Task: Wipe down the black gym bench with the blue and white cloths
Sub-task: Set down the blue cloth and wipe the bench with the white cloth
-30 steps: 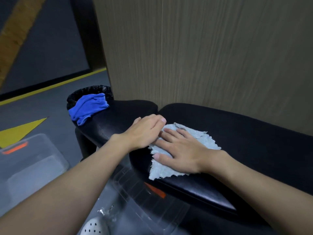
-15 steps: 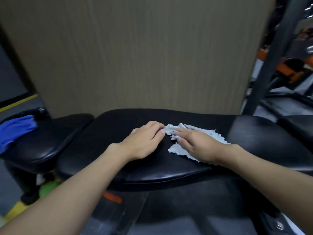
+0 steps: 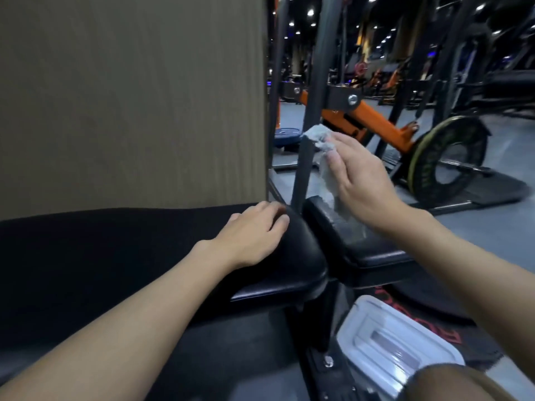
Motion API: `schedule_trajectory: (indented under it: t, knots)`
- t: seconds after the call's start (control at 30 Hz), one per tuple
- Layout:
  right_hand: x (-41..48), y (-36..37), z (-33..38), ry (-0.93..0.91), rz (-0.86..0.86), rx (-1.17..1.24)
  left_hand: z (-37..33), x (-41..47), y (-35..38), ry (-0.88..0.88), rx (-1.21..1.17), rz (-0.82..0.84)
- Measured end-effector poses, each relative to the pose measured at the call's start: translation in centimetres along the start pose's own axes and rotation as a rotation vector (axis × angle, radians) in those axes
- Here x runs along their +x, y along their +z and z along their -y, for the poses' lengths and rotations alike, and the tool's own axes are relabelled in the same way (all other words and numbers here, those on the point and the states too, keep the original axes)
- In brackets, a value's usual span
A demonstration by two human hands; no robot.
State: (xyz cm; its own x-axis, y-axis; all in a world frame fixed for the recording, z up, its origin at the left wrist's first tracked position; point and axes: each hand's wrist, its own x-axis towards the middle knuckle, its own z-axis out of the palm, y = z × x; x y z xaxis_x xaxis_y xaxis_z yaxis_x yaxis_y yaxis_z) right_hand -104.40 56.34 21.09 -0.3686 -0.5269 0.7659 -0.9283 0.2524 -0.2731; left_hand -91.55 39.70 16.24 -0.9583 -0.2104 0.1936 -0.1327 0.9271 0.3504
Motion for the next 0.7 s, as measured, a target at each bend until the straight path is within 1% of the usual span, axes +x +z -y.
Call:
schedule_trajectory:
  t: [0.03, 0.07, 0.1, 0.13, 0.17, 0.2, 0.23, 0.27, 0.37, 0.53, 0.63, 0.7]
  knots:
    - [-0.2, 0.0, -0.6, -0.023, 0.042, -0.053, -0.3, 0.8, 0.7, -0.003, 0.018, 0.019]
    - [-0.7, 0.3, -1.2, -0.010, 0.126, -0.112, -0.5, 1.3, 1.5, -0.007, 0.043, 0.044]
    - [-1.5, 0.8, -1.8, 0.047, 0.257, -0.178, -0.5, 1.6, 2.2, -0.008, 0.075, 0.072]
    - [-2.7, 1.5, -2.3, 0.144, 0.439, -0.250, -0.4, 1.9, 2.9, -0.005, 0.114, 0.095]
    - [-3.9, 2.3, -3.1, 0.251, 0.630, -0.319, -0.2, 2.2, 3.4, -0.001, 0.153, 0.099]
    - [-4.8, 3.0, -3.8, 0.332, 0.779, -0.362, 0.1, 2.5, 3.8, 0.004, 0.186, 0.082]
    - [-5.4, 3.7, -4.3, 0.377, 0.857, -0.373, 0.3, 3.0, 4.1, 0.006, 0.206, 0.053]
    - [-5.5, 4.2, -4.8, 0.402, 0.880, -0.369, 0.4, 3.6, 4.2, 0.009, 0.214, 0.026]
    - [-4.0, 5.6, -6.4, 0.433, 0.873, -0.372, 0.6, 5.4, 5.0, 0.030, 0.203, 0.008]
    - [-1.2, 8.3, -9.8, 0.423, 0.838, -0.430, 1.3, 6.0, 6.3, 0.076, 0.171, -0.067]
    - [-0.1, 8.9, -10.5, 0.457, 0.843, -0.424, 1.4, 6.0, 6.2, 0.088, 0.172, -0.081]
    - [-0.3, 8.8, -10.3, 0.446, 0.845, -0.427, 1.3, 5.8, 6.1, 0.085, 0.161, -0.079]
